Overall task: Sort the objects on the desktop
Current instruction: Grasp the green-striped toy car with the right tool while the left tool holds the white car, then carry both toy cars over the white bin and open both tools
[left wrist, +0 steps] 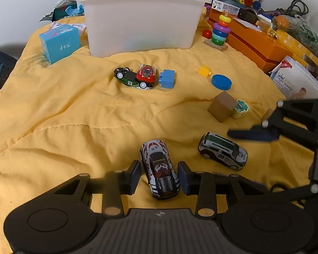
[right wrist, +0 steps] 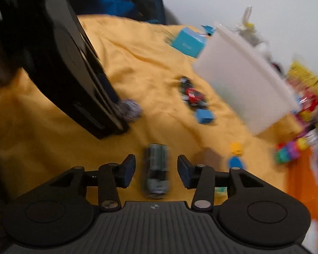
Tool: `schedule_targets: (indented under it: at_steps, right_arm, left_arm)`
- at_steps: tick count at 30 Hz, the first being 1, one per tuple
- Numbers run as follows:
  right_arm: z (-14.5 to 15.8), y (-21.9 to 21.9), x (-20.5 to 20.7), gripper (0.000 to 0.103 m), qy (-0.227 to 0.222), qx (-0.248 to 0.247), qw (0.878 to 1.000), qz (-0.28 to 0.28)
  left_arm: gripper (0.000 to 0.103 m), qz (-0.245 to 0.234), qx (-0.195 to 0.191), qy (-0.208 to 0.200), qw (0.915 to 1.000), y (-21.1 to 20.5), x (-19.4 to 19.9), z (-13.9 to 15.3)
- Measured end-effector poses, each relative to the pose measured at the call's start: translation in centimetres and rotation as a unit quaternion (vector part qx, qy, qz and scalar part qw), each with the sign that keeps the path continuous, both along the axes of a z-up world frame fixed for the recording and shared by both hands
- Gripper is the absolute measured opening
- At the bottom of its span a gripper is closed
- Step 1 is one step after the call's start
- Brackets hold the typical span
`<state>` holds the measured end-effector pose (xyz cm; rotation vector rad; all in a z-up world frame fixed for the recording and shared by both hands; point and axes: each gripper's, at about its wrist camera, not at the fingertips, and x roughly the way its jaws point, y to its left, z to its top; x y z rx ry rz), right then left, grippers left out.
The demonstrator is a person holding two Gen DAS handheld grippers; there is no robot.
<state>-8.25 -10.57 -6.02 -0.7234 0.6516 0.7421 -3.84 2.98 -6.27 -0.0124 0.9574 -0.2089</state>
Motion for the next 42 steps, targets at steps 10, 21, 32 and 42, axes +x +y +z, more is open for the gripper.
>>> schedule_targets:
  at_steps: [10,21,32,42]
  right_arm:
    - [-0.9,-1.4,2.2,0.039,0.084,0.062,0.990,-0.092]
    - [2.5,-3.2,4.5,0.033,0.083,0.135,0.979,-0.131]
    - [11.1,-3.3,13.4,0.034,-0.075,0.198,0.963,-0.167]
    - [12.3,0.3,23.2,0.040,-0.118,0.202,0.946,-0.225]
  left_arm:
    - [0.039,-0.010,-0.007,0.002,0.9999,-0.2,-0.3,0.0]
    - [0.034,-0.004,-0.021,-0.060,0.9980,0.2,1.1,4.1]
    - [0.034,0.022,-0.011,-0.211,0.9772,1.2,10.5,14.3]
    - [0.043,0.099,0.034,-0.233,0.9669,2.2,20.3,15.7]
